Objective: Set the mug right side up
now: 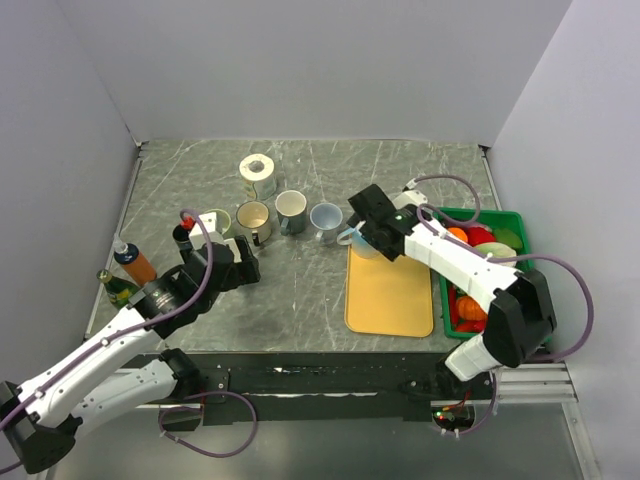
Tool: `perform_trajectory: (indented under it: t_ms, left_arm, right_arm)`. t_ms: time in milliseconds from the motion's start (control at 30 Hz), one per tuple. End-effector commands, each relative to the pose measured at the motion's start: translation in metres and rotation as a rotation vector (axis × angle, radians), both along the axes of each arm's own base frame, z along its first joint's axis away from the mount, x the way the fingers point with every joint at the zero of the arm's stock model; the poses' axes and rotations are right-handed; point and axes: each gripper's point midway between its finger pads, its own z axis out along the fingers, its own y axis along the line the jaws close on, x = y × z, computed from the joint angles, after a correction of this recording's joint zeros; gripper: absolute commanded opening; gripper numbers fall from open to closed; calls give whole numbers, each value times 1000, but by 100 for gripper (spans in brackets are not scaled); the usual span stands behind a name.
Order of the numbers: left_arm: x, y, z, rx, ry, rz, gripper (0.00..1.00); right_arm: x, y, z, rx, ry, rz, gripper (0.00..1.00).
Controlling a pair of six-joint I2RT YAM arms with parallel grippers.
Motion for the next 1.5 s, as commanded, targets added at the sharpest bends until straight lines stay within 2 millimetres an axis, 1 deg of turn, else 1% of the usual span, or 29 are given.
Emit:
perform_trajectory:
  t_ms: [0,67,100,133,167,267,333,433,467,533,567,733,800,933,1000,1100,1133,1233,1267,1300,1333,1400,1467]
  left_arm:
    - [-1,-11,23,-75,-63,-67,98]
    - [-3,-12,26,-81,-74,-82,99]
    - [-4,-11,26,-82,-74,-84,98]
    - [-4,-12,28,-88,-77,-85,97]
    - [-4,-13,29,-94,-78,-90,96]
    - [-7,-17,28,-115,-73,-111,96]
    - [-8,-20,26,-122,-69,-123,96]
    - [-8,-24,27,-126,-76,-149,96]
    - [-7,-25,28,-126,-77,-153,96]
    - [-6,-26,30,-119,-76,-158,96]
    - [-6,-26,27,-105,-64,-159,96]
    - [-8,-24,24,-106,-55,-147,96]
    - [-9,-23,24,-119,-64,-141,96]
    - [-8,-22,24,-121,-72,-138,96]
    - [-6,-22,25,-114,-71,-132,96]
    - [-5,-22,21,-105,-56,-127,96]
    - [-5,-23,20,-104,-53,-129,96]
    - [-6,-27,18,-112,-43,-143,96]
    - [-6,-28,18,-116,-41,-146,96]
    - [-7,-30,19,-125,-38,-155,96]
    - [-8,-30,20,-131,-41,-159,96]
    - [-10,-35,19,-148,-39,-179,96]
    - [-11,-34,21,-158,-44,-182,96]
  right_arm:
    - [10,0,1,52,-15,-215,100]
    - [15,8,-10,63,24,-240,100]
    - [16,11,-14,85,36,-277,100]
    - [13,13,-20,83,71,-284,100]
    - [15,17,-29,82,97,-300,100]
    - [15,22,-38,95,120,-341,100]
    - [19,24,-39,109,99,-364,99]
    - [18,20,-48,94,106,-450,97]
    - [20,19,-50,81,107,-481,96]
    - [20,18,-51,63,118,-509,96]
    - [25,20,-52,55,116,-511,96]
    - [33,23,-54,50,113,-513,97]
    - [31,22,-57,48,113,-521,97]
    - [27,16,-68,52,147,-543,97]
    - [22,13,-74,43,161,-539,97]
    - [13,7,-78,45,168,-527,95]
    - [11,7,-78,53,168,-519,91]
    - [-1,-1,-77,49,166,-507,85]
    - [-8,-6,-77,45,166,-500,84]
    - [-11,-9,-77,46,165,-498,80]
    - [-18,-14,-75,43,160,-490,79]
    - [-22,-18,-72,34,152,-462,75]
    - [-28,-25,-67,13,151,-428,73]
